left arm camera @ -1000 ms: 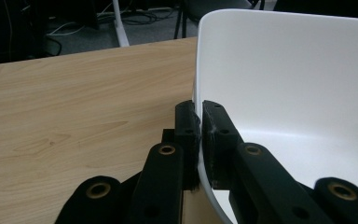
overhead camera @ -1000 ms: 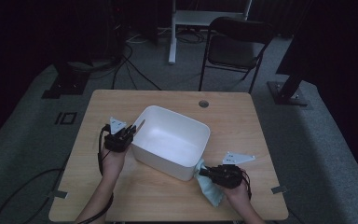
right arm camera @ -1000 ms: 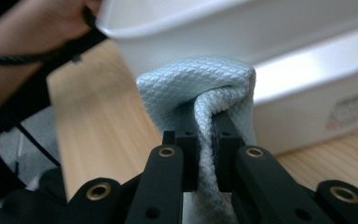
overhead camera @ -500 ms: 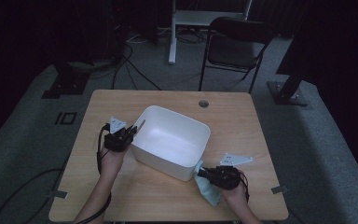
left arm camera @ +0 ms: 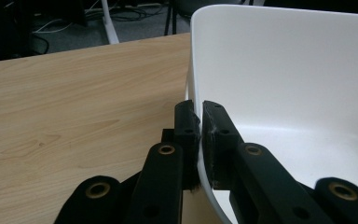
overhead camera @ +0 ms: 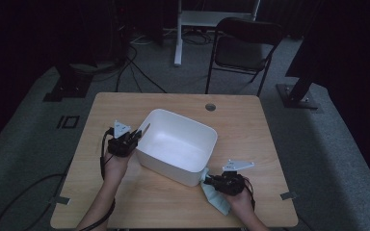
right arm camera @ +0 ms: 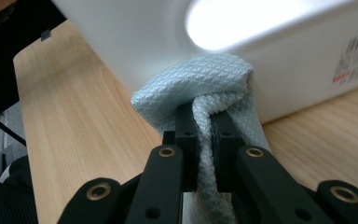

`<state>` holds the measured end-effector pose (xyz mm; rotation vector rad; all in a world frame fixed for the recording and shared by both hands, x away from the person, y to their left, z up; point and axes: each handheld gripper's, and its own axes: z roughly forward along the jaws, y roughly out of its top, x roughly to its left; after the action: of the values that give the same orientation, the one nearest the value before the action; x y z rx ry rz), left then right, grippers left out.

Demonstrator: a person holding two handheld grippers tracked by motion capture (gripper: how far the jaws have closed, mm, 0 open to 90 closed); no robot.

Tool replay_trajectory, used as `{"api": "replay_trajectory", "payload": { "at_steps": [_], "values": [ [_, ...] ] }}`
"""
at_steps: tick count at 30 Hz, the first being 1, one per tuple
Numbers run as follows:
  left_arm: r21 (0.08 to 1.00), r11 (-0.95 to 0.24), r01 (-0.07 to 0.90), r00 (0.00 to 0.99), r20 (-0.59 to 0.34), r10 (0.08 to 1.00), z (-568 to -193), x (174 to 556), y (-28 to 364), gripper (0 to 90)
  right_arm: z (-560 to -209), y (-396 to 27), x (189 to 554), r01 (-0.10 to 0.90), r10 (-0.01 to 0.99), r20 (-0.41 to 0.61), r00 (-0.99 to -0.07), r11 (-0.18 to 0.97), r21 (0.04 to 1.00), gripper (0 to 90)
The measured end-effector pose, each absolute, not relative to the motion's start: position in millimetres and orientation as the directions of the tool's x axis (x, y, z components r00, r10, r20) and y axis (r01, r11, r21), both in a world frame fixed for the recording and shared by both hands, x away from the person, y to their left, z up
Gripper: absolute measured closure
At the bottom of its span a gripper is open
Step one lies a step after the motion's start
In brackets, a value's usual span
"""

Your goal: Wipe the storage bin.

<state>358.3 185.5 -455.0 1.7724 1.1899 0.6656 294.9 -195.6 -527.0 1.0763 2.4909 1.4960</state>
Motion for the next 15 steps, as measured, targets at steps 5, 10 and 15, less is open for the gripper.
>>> {"api": "replay_trajectory", "payload": {
  "at_steps": [5,10,15],
  "values": [
    [0.879,-0.16,0.448,0.399,-0.037,0.916,-455.0,358.0,185.7,85.5,-537.2,-196.3,302.4,0.57,0.593,0.318,-0.74,0.301,0.765,84.6],
    [0.881,-0.157,0.447,0.397,-0.038,0.917,-455.1,357.9,186.0,85.1,-545.2,-198.6,309.4,0.598,0.593,0.349,-0.725,0.292,0.746,84.5],
    [0.881,-0.157,0.447,0.402,-0.041,0.915,-455.0,357.6,186.9,84.7,-536.2,-205.0,312.7,0.586,0.603,0.342,-0.721,0.267,0.765,84.5]
  ]
}}
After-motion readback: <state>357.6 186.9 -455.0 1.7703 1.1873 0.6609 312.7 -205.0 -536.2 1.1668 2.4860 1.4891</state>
